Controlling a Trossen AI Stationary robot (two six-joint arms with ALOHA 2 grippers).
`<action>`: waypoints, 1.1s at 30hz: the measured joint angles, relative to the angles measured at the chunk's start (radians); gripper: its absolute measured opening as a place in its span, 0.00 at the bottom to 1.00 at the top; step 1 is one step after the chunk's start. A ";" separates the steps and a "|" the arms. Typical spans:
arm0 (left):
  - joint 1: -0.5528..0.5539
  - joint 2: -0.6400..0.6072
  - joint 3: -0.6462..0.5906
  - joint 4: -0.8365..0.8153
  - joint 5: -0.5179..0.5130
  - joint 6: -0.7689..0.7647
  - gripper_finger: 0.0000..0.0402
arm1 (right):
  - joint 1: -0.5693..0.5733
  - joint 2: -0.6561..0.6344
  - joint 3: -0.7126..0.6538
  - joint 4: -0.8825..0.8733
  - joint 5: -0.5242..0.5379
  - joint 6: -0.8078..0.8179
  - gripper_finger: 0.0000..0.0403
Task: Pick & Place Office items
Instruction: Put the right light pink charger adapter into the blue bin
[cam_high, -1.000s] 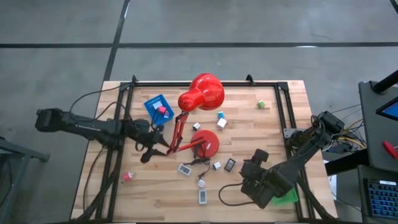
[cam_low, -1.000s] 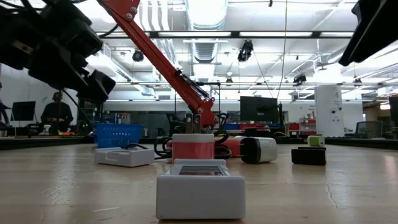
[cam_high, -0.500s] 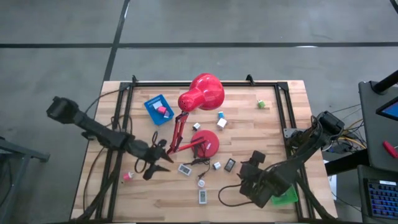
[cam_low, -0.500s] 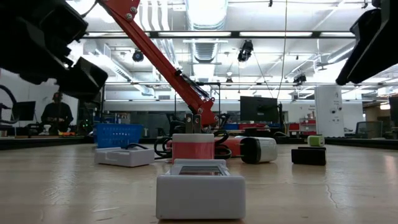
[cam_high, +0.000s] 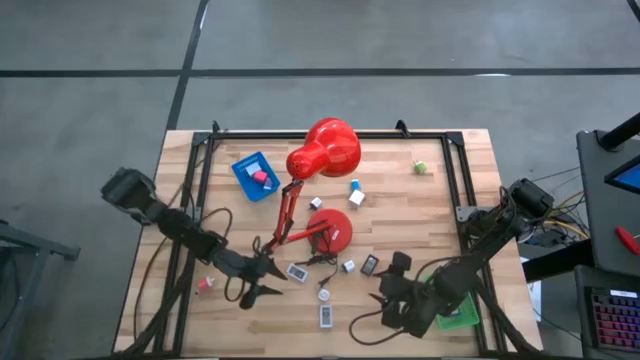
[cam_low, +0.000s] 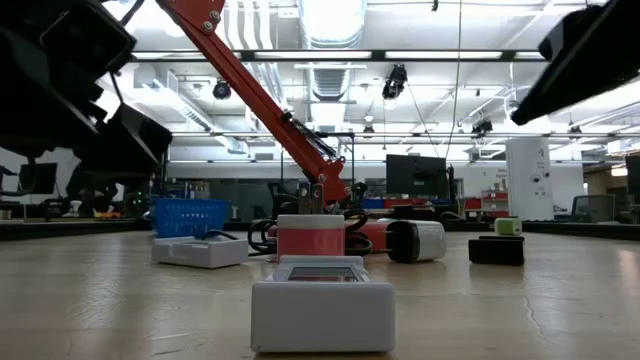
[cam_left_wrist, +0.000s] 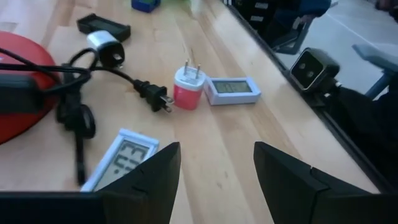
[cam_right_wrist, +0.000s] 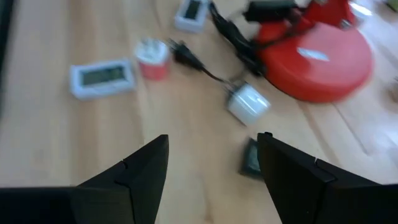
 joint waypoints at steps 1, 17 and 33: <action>0.000 0.025 0.016 -0.001 -0.003 0.000 0.52 | -0.003 0.000 -0.008 0.045 0.000 -0.023 0.59; -0.039 0.152 0.097 0.010 -0.207 0.072 0.52 | -0.105 0.192 -0.027 0.424 -0.051 -0.150 0.64; -0.138 0.147 0.013 0.058 -0.465 0.052 0.52 | -0.162 0.396 0.178 0.482 -0.061 -0.250 0.62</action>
